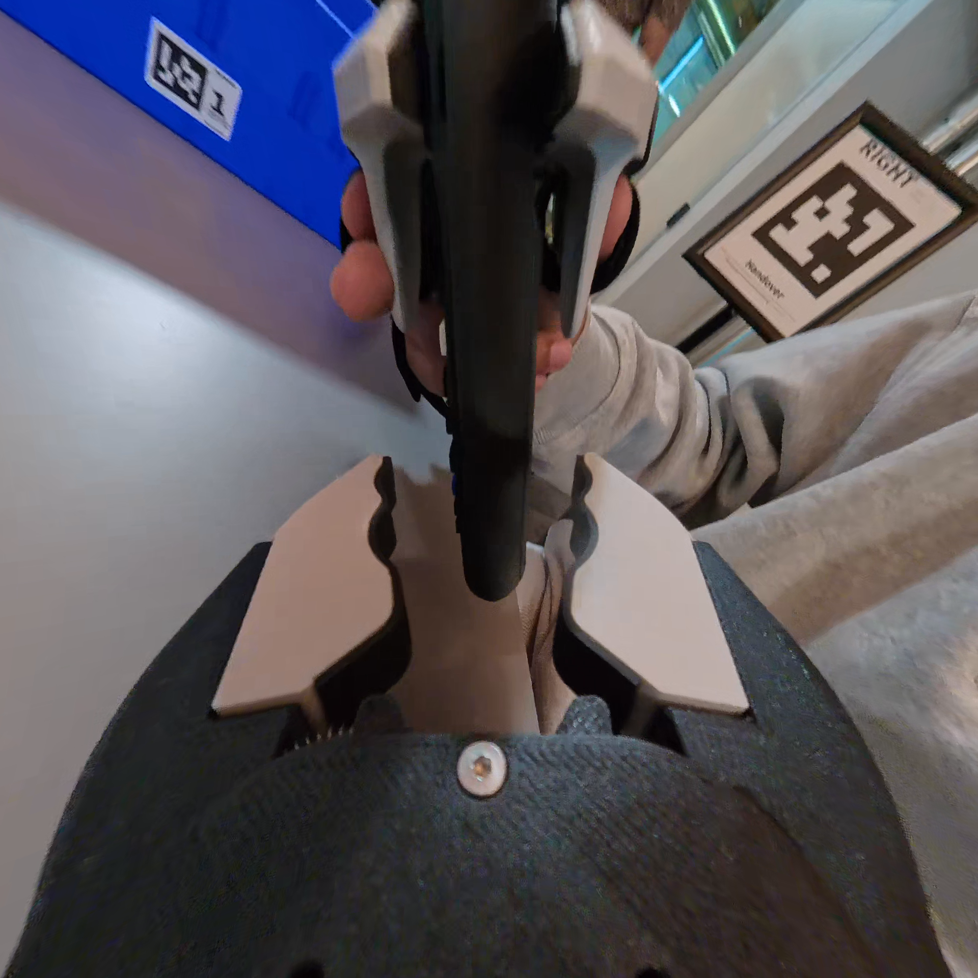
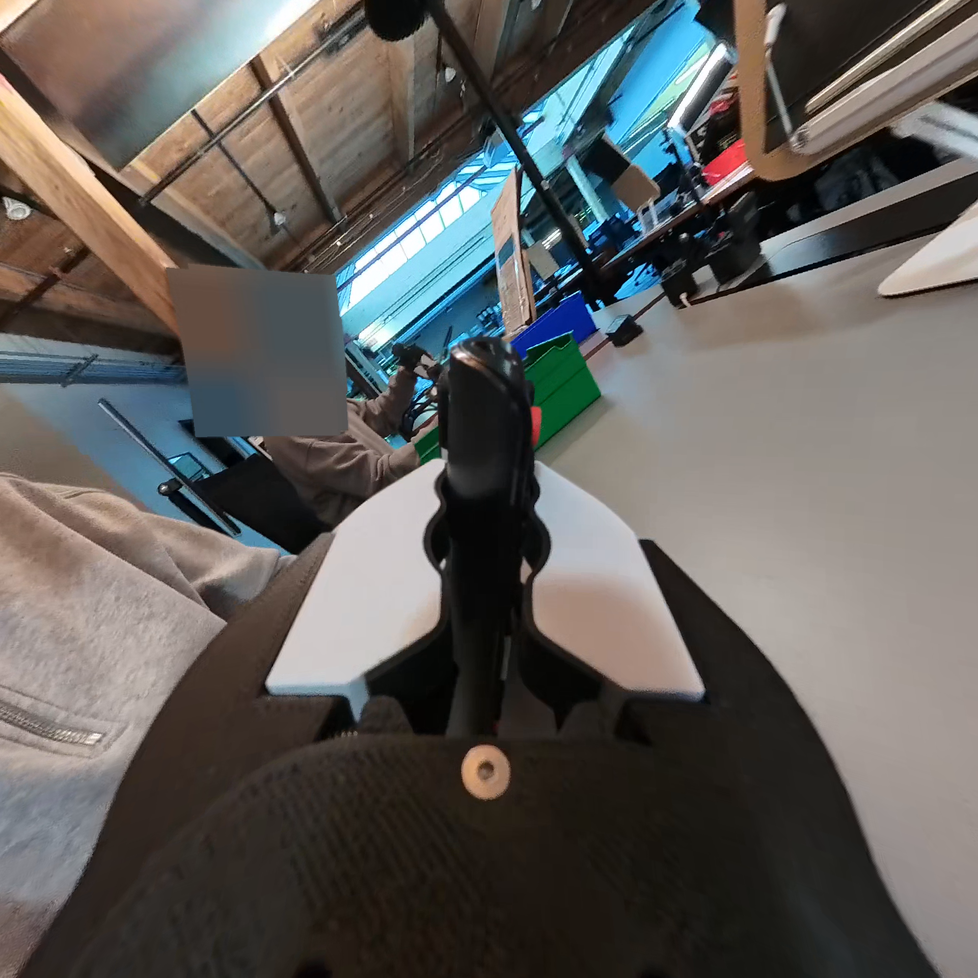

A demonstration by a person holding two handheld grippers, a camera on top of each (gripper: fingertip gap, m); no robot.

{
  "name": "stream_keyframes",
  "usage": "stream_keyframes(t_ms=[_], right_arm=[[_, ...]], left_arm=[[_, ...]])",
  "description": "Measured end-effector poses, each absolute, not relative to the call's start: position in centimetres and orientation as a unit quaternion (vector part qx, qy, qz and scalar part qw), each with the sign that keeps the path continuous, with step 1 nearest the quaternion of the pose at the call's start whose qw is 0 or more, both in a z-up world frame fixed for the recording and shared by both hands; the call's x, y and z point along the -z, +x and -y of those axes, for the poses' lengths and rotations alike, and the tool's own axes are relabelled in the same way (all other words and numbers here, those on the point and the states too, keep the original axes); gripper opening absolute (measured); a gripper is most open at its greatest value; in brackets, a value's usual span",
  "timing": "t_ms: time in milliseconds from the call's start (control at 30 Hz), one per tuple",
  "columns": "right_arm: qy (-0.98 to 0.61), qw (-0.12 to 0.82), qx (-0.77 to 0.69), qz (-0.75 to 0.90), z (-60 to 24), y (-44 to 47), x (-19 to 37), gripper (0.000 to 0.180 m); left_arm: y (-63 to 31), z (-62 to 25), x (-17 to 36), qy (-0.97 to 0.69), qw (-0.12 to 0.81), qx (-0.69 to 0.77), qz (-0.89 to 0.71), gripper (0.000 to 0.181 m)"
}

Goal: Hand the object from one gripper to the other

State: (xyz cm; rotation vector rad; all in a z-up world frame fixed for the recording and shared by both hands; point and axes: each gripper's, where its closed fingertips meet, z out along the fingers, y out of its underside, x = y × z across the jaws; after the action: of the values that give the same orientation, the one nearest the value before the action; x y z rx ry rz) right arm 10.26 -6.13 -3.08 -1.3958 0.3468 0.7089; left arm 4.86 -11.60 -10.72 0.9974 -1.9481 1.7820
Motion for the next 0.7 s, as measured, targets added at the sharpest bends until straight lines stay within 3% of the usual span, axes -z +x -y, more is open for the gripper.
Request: stream_keyframes(t_ms=[200,367,500,700], right_arm=[[-0.631,0.683,-0.341,-0.136,4.6,9.0,3.3,0.025],[-0.620,0.699,-0.326,-0.143,4.0,9.4,3.1,0.029],[-0.588,0.745,-0.254,-0.184,4.7,12.1,2.2,0.056],[-0.620,0.733,-0.113,-0.257,5.0,14.9,4.2,0.059]], left_arm=[[4.5,11.1,9.9,0.357,0.167,-0.650,0.650,0.027],[4.5,10.3,10.4,0.361,0.131,-0.633,0.672,0.027],[5.7,9.1,10.4,0.385,0.085,-0.635,0.664,0.027],[8.9,4.6,9.3,0.459,-0.084,-0.631,0.619,0.025]])
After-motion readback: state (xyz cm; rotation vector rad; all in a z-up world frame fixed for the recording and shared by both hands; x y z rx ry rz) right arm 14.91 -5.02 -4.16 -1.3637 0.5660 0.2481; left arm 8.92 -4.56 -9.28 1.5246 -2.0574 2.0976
